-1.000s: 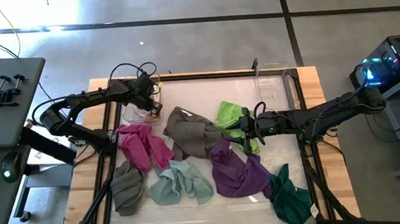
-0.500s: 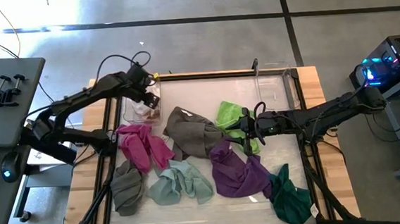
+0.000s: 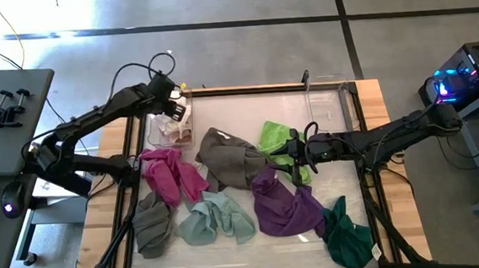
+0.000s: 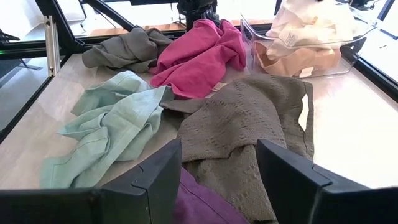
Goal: Sort towels by color in basket
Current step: Put the white towel into the left transparent bin
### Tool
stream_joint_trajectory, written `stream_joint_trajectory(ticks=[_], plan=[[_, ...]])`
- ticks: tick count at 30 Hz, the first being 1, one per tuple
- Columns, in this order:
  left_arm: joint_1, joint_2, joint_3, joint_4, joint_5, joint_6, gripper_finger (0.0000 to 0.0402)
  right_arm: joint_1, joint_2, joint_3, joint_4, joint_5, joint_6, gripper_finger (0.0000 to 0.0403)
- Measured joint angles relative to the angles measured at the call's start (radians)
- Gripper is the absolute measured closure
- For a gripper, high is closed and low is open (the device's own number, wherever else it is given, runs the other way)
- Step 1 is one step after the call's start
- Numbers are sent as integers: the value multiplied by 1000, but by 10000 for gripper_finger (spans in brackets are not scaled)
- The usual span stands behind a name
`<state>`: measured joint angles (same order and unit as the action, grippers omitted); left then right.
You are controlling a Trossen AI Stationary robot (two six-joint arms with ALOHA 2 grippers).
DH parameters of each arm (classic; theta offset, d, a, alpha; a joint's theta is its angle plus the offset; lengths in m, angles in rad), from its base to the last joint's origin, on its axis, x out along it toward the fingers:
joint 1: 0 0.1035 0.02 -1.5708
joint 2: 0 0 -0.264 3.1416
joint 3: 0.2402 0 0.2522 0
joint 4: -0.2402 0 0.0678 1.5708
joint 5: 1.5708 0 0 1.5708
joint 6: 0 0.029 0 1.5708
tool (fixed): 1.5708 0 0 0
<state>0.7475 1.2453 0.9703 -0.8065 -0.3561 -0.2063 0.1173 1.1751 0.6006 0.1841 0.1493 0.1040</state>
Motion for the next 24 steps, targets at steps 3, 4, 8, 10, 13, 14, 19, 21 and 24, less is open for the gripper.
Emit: stream_joint_trajectory(ticks=[3,4,8,10,13,14,19,21,24], plan=[[0,42,-49,54,-15,12,275,0,0,0,0,0,0,199],[0,58,-67,84,-15,23,280,0,0,0,0,0,0,199],[-1,130,-141,215,2,44,294,0,0,0,0,0,0,199],[-1,167,-165,274,30,52,300,0,0,0,0,1,0,199],[-1,223,-193,328,60,54,304,0,0,0,0,6,0,199],[-1,240,-198,337,63,55,304,0,0,0,0,6,0,199],[-2,297,-201,341,97,87,283,0,0,0,0,5,0,199],[-2,299,-201,340,106,94,262,0,0,0,0,4,1,199],[-1,281,-202,330,113,95,223,0,0,0,0,4,2,199]])
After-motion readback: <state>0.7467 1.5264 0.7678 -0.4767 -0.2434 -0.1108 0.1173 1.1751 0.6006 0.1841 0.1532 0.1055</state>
